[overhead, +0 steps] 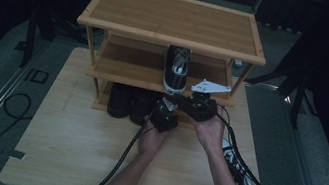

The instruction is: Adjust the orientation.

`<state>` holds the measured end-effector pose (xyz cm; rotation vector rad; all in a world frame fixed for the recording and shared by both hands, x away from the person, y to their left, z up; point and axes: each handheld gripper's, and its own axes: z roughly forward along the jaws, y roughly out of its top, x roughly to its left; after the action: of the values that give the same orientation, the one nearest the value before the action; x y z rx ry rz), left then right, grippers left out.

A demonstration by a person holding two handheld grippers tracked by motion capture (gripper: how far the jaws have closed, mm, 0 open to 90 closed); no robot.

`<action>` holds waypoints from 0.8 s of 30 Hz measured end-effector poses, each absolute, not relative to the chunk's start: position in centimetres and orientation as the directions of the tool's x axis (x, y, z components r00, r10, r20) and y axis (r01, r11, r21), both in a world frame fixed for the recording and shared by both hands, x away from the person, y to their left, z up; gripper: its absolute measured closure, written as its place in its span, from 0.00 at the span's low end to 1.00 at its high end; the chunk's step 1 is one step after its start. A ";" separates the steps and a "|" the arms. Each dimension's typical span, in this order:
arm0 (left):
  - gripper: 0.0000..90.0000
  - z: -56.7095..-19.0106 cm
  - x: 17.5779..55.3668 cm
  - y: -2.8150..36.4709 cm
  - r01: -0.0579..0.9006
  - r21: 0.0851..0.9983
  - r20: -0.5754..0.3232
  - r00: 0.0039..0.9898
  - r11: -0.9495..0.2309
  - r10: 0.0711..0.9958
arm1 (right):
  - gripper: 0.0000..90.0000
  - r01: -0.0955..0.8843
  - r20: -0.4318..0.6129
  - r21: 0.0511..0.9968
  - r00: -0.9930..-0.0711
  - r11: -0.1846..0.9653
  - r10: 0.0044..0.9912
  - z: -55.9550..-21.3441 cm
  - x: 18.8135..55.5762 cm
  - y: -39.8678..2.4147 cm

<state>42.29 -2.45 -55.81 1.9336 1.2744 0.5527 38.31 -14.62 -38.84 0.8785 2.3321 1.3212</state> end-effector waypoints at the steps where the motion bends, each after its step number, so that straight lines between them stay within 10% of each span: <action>1: 0.62 -55.8 42.3 -2.4 0.590 0.774 -0.044 0.413 -0.230 0.910 | 1.00 0.355 0.021 0.850 -0.761 0.389 0.648 -39.0 38.5 -14.6; 24: 0.62 -55.8 42.3 -2.4 0.591 0.771 -0.040 0.416 -0.237 0.908 | 1.00 0.368 0.041 0.850 -0.758 0.376 0.651 -39.0 39.3 -14.5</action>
<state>42.28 -2.40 -55.78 1.9419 1.2718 0.5528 39.34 -14.47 -38.96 0.8966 2.3386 1.3284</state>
